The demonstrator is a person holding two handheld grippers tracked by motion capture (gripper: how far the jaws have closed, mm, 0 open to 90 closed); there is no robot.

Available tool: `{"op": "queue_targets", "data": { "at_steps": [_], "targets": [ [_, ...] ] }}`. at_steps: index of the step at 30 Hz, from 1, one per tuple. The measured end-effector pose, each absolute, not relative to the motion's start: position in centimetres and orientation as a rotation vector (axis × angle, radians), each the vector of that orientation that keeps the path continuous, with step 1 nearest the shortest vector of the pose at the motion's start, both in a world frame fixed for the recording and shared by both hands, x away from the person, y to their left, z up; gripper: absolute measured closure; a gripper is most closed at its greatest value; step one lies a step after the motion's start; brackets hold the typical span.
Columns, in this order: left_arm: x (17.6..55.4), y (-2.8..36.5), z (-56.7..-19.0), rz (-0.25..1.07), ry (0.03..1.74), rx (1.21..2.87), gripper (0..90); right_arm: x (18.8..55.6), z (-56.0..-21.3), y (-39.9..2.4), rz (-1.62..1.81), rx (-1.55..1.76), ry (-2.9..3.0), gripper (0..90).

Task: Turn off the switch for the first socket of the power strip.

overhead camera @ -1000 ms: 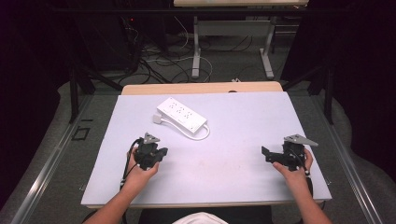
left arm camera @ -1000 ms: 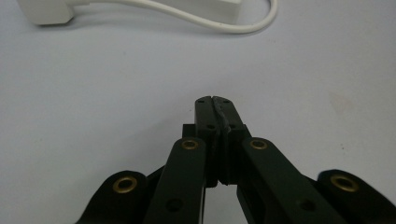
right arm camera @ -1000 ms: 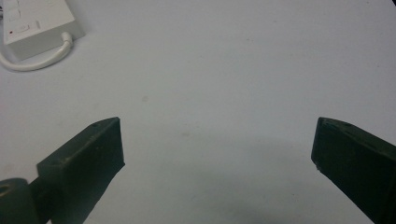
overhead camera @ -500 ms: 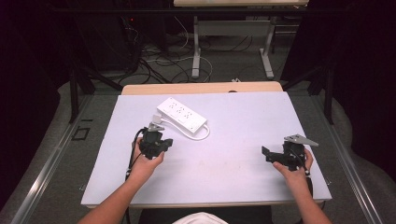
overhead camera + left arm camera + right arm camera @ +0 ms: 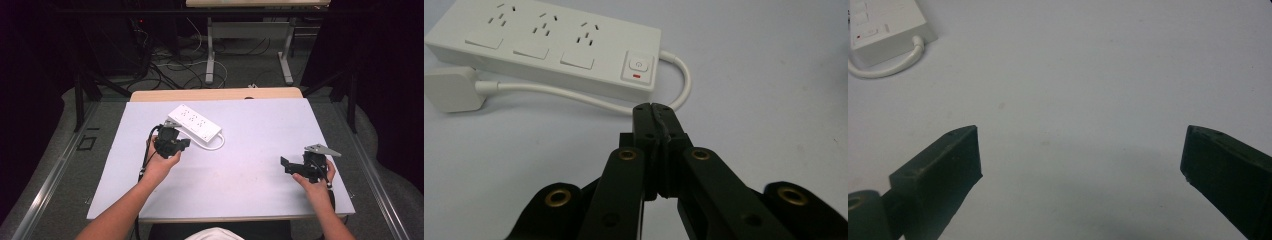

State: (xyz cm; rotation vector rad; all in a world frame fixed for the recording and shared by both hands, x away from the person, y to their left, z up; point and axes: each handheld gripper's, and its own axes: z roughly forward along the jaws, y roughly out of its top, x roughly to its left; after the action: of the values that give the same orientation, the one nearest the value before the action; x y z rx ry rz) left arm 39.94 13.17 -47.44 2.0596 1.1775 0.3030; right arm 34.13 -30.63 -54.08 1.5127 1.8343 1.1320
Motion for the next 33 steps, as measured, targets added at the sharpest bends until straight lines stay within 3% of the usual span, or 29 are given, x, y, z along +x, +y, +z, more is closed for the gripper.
{"op": "queue_targets", "data": {
  "at_steps": [33],
  "targets": [
    [44.6, 10.8, -44.8, 0.309, 1.214, 2.015, 90.0, 34.2, -54.3, -30.7, 1.135, 1.52, 1.841, 2.7]
  ]
}}
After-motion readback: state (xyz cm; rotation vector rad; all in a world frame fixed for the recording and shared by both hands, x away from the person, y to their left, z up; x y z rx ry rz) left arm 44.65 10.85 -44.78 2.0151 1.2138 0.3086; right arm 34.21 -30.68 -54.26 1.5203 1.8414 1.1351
